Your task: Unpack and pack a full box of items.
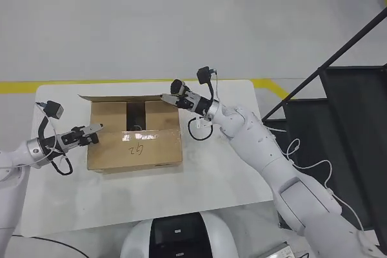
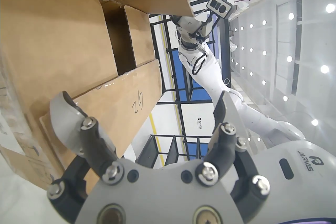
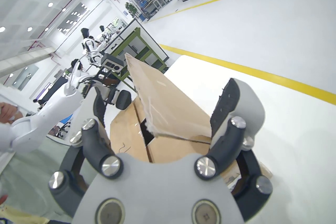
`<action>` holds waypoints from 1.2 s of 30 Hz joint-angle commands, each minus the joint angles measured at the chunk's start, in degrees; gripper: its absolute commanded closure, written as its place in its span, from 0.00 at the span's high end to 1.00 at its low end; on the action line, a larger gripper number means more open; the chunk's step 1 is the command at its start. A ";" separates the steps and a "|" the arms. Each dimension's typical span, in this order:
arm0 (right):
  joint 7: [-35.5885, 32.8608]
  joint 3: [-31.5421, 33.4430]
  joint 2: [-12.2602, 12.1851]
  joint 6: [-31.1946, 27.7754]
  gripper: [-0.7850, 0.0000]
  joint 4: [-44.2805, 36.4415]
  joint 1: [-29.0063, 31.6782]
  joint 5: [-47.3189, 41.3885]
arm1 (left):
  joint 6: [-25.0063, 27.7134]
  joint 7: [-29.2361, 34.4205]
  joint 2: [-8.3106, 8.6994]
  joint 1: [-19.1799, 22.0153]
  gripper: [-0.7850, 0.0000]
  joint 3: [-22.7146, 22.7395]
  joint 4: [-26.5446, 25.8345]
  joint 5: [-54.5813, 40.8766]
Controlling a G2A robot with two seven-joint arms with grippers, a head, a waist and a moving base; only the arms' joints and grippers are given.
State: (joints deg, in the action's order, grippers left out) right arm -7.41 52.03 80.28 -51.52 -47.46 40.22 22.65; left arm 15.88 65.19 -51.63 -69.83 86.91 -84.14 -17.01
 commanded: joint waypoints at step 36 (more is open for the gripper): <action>-15.99 4.34 -5.20 5.40 1.00 -23.12 15.21 7.45 | 2.58 -12.79 -0.89 1.48 1.00 -1.92 3.83 -2.23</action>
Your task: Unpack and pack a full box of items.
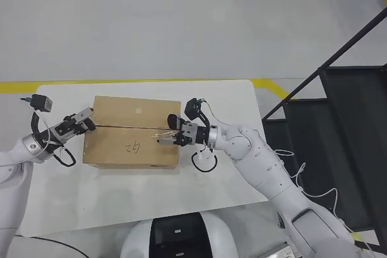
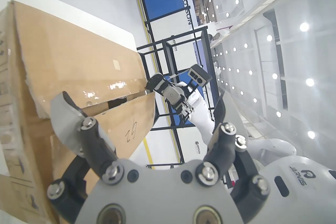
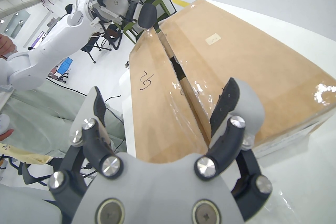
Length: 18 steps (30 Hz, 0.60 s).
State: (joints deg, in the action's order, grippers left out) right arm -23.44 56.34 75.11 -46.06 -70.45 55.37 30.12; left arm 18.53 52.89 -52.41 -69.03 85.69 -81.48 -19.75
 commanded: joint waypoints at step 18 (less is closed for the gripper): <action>-1.78 13.36 -4.38 2.44 1.00 -16.98 13.11 6.45 | 0.23 2.00 -0.30 3.81 1.00 -2.25 6.20 1.55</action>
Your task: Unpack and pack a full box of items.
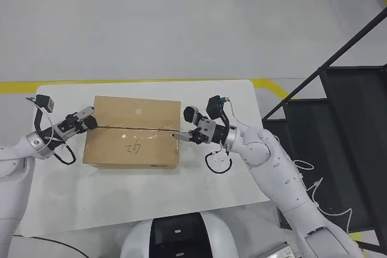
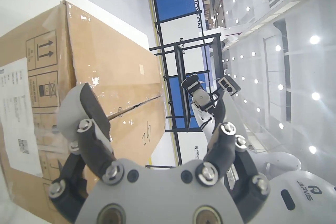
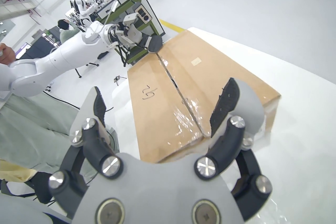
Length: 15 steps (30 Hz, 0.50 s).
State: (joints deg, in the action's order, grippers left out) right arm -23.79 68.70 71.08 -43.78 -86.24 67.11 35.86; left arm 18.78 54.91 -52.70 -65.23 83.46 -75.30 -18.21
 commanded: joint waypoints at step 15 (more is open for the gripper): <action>-12.97 8.30 -3.59 12.38 1.00 -4.30 10.54 20.21 | -0.01 -0.03 -0.01 0.01 1.00 -0.02 0.01 0.01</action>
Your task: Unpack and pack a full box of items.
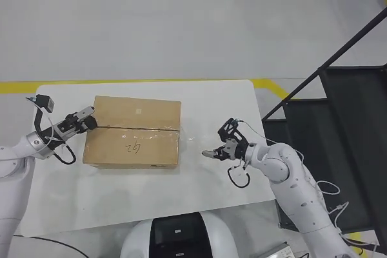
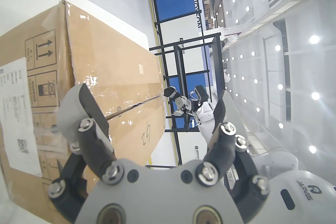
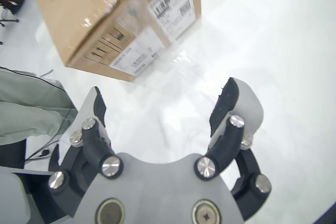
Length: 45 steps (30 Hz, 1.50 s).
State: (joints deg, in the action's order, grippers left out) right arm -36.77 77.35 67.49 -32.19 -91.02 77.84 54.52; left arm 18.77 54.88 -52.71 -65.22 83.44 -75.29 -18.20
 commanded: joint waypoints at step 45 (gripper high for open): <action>6.40 -14.77 4.38 33.52 0.67 20.62 -10.79 14.41 | 0.00 0.00 0.00 0.00 1.00 0.00 0.00 0.00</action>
State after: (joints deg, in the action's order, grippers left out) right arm -30.29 62.73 71.81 1.22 -70.63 67.19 68.87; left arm 18.77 54.88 -52.71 -65.22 83.44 -75.29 -18.20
